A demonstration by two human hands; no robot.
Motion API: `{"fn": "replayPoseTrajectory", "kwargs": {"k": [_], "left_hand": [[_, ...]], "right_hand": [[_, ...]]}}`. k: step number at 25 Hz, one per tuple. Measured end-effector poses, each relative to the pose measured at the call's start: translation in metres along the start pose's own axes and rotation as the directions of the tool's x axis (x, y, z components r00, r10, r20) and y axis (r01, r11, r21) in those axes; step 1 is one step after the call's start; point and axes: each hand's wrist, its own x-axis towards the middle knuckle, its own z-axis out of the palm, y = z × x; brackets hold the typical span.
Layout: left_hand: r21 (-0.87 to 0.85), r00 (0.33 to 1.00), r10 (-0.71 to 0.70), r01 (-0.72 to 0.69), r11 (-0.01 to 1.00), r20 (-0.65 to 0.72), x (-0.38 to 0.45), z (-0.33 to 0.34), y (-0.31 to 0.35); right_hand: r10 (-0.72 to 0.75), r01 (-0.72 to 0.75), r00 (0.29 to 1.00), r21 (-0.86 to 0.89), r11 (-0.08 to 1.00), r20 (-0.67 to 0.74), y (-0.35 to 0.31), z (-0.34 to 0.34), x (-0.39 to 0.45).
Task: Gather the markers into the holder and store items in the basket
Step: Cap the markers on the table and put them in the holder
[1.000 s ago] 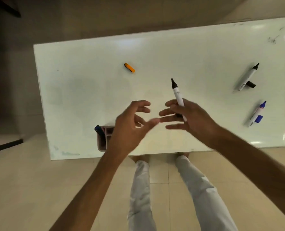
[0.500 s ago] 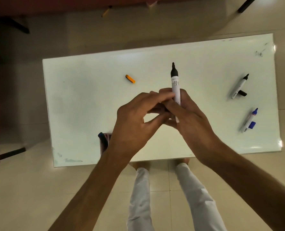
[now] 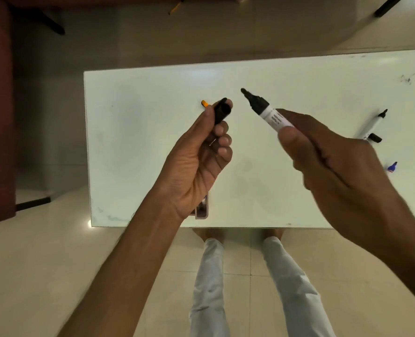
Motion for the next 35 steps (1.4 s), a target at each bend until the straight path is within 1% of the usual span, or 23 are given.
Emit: {"fn": "replayPoseTrajectory", "kwargs": {"k": [3,6,12,14,16,18,20,21,24,26,27,28,29,31,32,33,34,35], "left_hand": [[0.105,0.998,0.050,-0.046,0.993,-0.036,-0.002,-0.007,0.010],[0.230,0.996,0.066,-0.050,0.972,-0.063,-0.005,-0.006,0.016],[0.486,0.992,0.125,-0.106,0.868,-0.008,-0.008,0.006,0.013],[0.513,0.985,0.171,-0.137,0.847,-0.020,-0.007,0.008,0.010],[0.501,0.974,0.221,-0.169,0.849,-0.046,-0.007,0.008,0.008],[0.546,0.970,0.243,-0.202,0.813,-0.003,-0.007,0.007,0.008],[0.629,0.967,0.246,-0.227,0.743,0.058,-0.008,0.007,0.007],[0.665,0.966,0.251,-0.231,0.710,0.067,-0.007,0.007,0.007],[0.731,0.954,0.285,-0.258,0.632,0.089,-0.008,0.007,0.006],[0.759,0.949,0.274,-0.294,0.581,0.157,-0.010,0.010,0.010],[0.767,0.942,0.259,-0.325,0.554,0.213,-0.010,0.012,0.015],[0.778,0.933,0.245,-0.356,0.518,0.263,-0.011,0.014,0.020],[0.802,0.924,0.232,-0.379,0.463,0.303,-0.012,0.015,0.026],[0.854,0.904,0.234,-0.418,0.310,0.358,-0.017,0.013,0.041],[0.879,0.897,0.259,-0.418,0.229,0.359,-0.020,0.006,0.049],[0.909,0.896,0.292,-0.389,0.151,0.335,-0.026,-0.007,0.056],[0.938,0.899,0.326,-0.337,0.086,0.293,-0.032,-0.024,0.062],[0.962,0.904,0.355,-0.269,0.041,0.238,-0.037,-0.042,0.066]], "right_hand": [[-0.117,0.113,0.991,-0.063,0.992,-0.067,-0.007,-0.008,-0.009],[-0.173,0.161,0.977,-0.101,0.982,-0.126,-0.011,-0.011,-0.012],[-0.173,0.163,0.977,-0.086,0.983,-0.126,-0.015,-0.007,-0.010],[-0.171,0.160,0.976,-0.090,0.983,-0.136,-0.014,-0.007,-0.010],[-0.170,0.158,0.974,-0.089,0.983,-0.147,-0.012,-0.006,-0.009],[-0.168,0.159,0.976,-0.074,0.984,-0.141,-0.012,-0.006,-0.007],[-0.159,0.151,0.981,-0.075,0.986,-0.110,-0.012,-0.003,-0.006],[-0.152,0.143,0.983,-0.089,0.986,-0.105,-0.012,0.001,-0.004],[-0.100,0.083,0.984,-0.120,0.989,-0.146,-0.013,0.015,-0.003],[-0.034,0.029,0.982,-0.030,0.999,-0.185,-0.012,0.020,-0.011],[0.007,0.000,0.983,0.039,0.999,-0.183,-0.012,0.019,-0.014],[0.052,-0.037,0.987,0.103,0.994,-0.150,-0.012,0.018,-0.017],[0.098,-0.083,0.990,0.150,0.985,-0.099,-0.011,0.018,-0.020],[0.167,-0.157,0.985,0.161,0.975,-0.052,-0.006,0.020,-0.019],[0.200,-0.186,0.976,0.150,0.971,-0.084,0.000,0.021,-0.013],[0.229,-0.205,0.959,0.149,0.967,-0.167,0.008,0.020,-0.008],[0.260,-0.224,0.929,0.160,0.961,-0.264,0.022,0.014,-0.002],[0.288,-0.245,0.900,0.167,0.955,-0.327,0.039,0.002,0.005]]}}
